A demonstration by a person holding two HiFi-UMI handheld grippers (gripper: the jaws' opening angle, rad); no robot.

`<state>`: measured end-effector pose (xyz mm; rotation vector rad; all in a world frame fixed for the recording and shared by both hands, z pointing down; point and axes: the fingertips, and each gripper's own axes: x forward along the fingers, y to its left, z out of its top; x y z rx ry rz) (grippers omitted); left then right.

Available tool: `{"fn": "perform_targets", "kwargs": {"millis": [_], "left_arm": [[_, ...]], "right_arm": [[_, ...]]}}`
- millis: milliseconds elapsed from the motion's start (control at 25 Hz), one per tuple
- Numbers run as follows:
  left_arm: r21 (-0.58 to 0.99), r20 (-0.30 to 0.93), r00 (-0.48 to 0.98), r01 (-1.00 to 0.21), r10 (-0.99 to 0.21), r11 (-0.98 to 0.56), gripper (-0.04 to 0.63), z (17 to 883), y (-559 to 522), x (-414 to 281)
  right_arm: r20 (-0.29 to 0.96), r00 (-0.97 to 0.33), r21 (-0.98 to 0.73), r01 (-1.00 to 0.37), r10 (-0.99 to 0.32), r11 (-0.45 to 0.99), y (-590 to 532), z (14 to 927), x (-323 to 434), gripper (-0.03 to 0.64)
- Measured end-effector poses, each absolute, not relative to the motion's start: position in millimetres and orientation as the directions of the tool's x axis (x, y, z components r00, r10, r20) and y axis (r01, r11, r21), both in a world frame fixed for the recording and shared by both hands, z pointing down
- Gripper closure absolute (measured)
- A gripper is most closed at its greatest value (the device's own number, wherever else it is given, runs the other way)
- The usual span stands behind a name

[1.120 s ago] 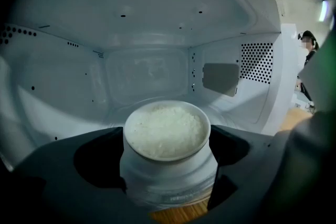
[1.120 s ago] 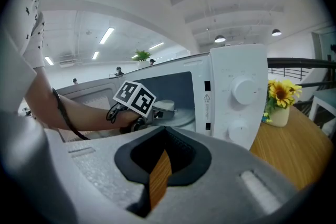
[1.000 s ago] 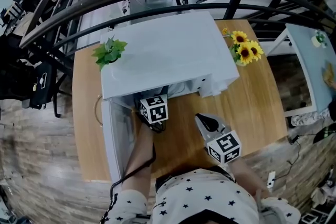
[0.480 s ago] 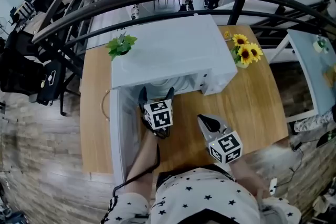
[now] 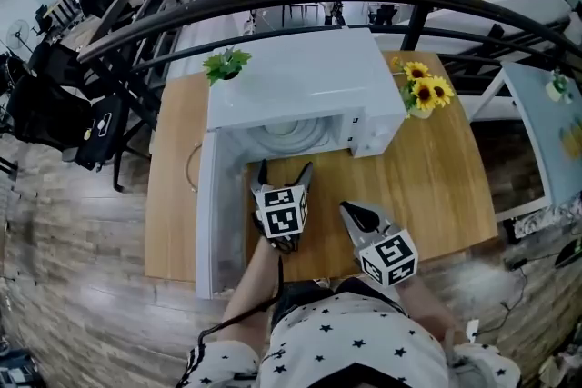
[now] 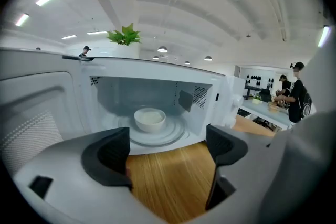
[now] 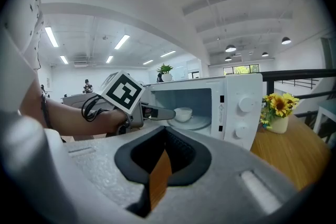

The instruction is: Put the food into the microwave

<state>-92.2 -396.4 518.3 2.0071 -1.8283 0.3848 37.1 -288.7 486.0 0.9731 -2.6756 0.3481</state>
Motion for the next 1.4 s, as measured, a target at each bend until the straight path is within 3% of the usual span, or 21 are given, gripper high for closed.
{"fn": "perform_targets", "kwargs": {"millis": [80, 280, 440, 560, 840, 1400], "left_arm": [[0.116, 0.446, 0.108, -0.991, -0.888, -0.062, 0.169, 513, -380, -86], [0.114, 0.423, 0.030, -0.993, -0.906, 0.021, 0.404, 501, -334, -82], [0.145, 0.399, 0.012, -0.988, -0.917, 0.050, 0.460, 497, -291, -70], [0.131, 0.386, -0.021, -0.988, -0.922, 0.077, 0.550, 490, -261, -59], [0.175, 0.393, -0.040, -0.978, -0.919, 0.117, 0.587, 488, -185, -40], [0.169, 0.374, 0.042, -0.985, -0.926, 0.024, 0.592, 473, -83, 6]], "right_arm": [[0.325, -0.742, -0.130, -0.649, -0.586, 0.750, -279, 483, 41, 0.611], [0.305, -0.749, -0.119, -0.643, -0.588, 0.757, -250, 477, 53, 0.611], [0.288, -0.752, -0.113, -0.641, -0.593, 0.759, -222, 476, 64, 0.611], [0.266, -0.753, -0.105, -0.643, -0.602, 0.759, -204, 467, 76, 0.611], [0.236, -0.759, -0.107, -0.640, -0.606, 0.761, -151, 460, 101, 0.611], [0.196, -0.752, -0.106, -0.655, -0.630, 0.748, -75, 453, 139, 0.611]]}}
